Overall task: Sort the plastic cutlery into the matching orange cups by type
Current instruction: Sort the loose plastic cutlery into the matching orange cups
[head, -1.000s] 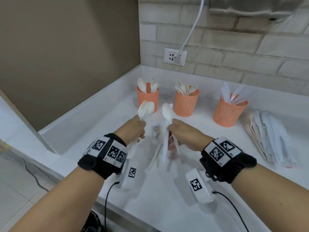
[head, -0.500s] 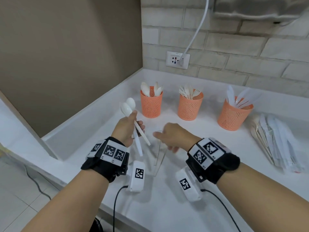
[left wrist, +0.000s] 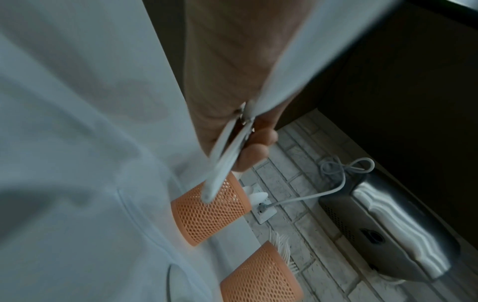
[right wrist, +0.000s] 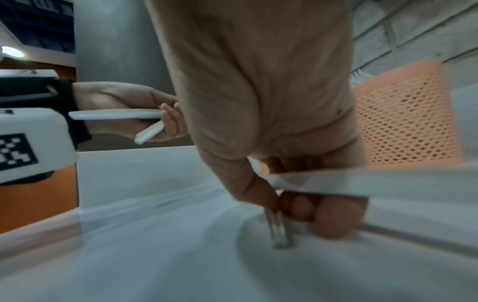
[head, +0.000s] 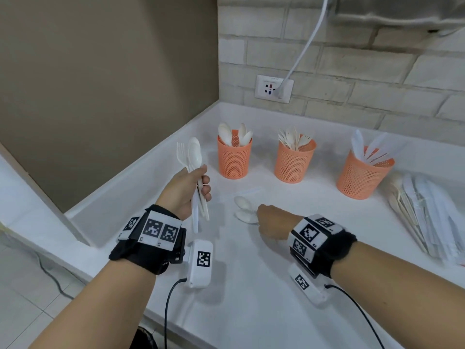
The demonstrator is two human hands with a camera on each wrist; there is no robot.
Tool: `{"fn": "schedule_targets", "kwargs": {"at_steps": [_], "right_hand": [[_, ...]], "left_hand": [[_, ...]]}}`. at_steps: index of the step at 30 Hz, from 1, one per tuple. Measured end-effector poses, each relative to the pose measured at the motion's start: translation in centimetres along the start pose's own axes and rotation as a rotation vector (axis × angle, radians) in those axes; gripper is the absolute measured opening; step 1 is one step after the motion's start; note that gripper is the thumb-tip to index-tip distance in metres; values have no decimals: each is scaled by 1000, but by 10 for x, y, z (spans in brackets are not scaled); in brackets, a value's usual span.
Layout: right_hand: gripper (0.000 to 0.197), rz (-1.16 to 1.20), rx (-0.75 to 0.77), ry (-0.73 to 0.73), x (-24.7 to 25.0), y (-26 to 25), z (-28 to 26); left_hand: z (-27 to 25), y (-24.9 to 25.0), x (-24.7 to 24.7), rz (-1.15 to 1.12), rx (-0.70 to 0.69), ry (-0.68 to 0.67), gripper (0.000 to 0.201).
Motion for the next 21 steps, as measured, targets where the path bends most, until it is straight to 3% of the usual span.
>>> {"fn": "schedule_targets", "kwargs": {"at_steps": [1,5,8,11,14,16,18,21], "right_hand": [[7,-10,11,4,-1,0,3],[25,-1,9,-14,0,0,16],[22,17,27,54,4,-5,21],[5,-32,81,64,4,-15,20],[20,-108,153,41,3,-25,16],[5,-172,200,17,2,-31,13],[24,-207,246,-23,-1,-32,19],[35,-170,286,4,7,-36,37]], "left_hand": [[1,1,3,-2,1,3,9],[4,4,14,-15,-2,19,11],[6,4,15,-19,0,18,12],[7,5,13,-13,3,12,12],[8,5,11,-10,2,10,12],[8,5,10,-9,0,12,12],[8,4,11,-5,2,17,11],[8,3,12,-8,8,20,11]]}}
Point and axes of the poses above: each hand's wrist, its own z-axis towards the middle knuckle, its own x-axis out of the back of the hand, y = z × x, the point moved 8 cm from there along z, towards the middle knuckle, and after that the axes turned 7 degrees about -z, right-handed, at the moved point
